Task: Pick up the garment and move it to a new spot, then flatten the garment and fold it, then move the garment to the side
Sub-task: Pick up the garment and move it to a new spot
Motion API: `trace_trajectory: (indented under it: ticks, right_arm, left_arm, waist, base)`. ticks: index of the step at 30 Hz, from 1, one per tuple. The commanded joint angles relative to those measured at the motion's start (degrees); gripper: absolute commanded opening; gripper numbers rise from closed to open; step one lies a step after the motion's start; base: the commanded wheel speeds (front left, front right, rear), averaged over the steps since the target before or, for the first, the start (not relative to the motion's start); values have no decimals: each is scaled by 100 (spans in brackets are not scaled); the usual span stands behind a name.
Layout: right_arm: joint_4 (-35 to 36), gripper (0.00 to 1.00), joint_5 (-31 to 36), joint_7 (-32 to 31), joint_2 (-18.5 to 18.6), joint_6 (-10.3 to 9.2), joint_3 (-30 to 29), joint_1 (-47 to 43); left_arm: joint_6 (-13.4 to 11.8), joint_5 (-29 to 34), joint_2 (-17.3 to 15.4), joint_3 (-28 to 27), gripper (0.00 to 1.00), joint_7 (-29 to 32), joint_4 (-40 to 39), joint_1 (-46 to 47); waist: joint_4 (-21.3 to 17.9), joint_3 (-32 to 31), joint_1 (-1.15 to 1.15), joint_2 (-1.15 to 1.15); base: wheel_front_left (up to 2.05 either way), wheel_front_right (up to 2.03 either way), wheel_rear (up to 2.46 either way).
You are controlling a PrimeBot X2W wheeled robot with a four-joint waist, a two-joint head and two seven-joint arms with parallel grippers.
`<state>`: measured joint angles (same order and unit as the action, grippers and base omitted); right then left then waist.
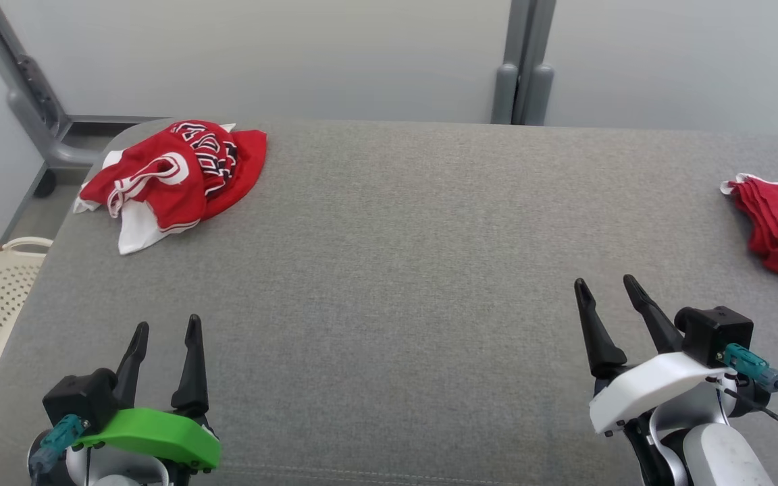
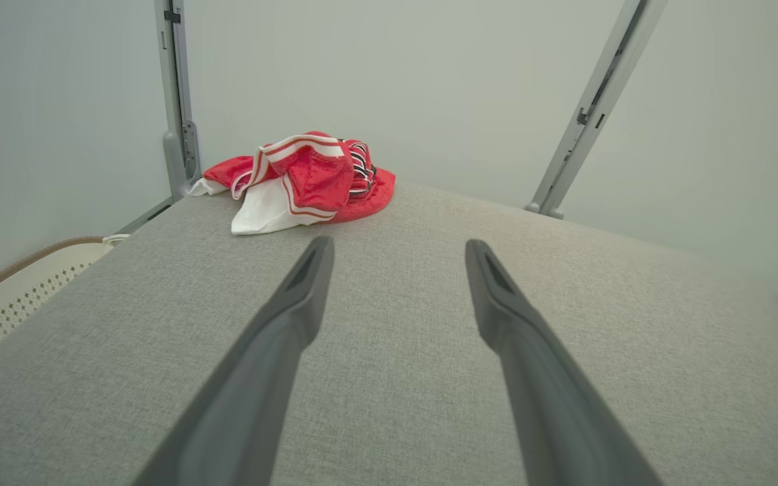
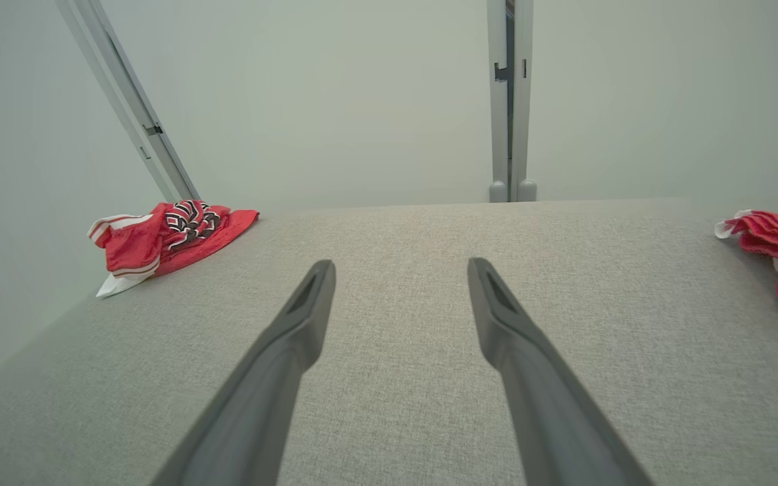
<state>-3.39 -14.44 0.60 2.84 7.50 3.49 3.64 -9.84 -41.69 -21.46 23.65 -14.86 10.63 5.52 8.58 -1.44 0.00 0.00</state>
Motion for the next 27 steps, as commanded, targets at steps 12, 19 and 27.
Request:
trace_trajectory:
  ticks: [12, 19, 27]
  right_arm:
    - [207, 100, -81, 39, 14, -2, 19, -128]
    - [212, 100, -120, 51, 14, -2, 75, -78]
    - [199, 100, -94, 33, 15, -2, 98, -46]
  left_arm:
    - [-86, 80, -70, 44, 100, 89, -324, 1]
    - [-133, 96, -70, 92, 100, 113, -424, -26]
    - [-136, 111, -118, 126, 100, 218, -516, 151]
  waist:
    - [1460, 54, 0, 0]
    - [1889, 66, 0, 0]
    - [1985, 89, 0, 0]
  base:
    - [0, 0, 0]
    - [0, 0, 0]
    - [0, 0, 0]
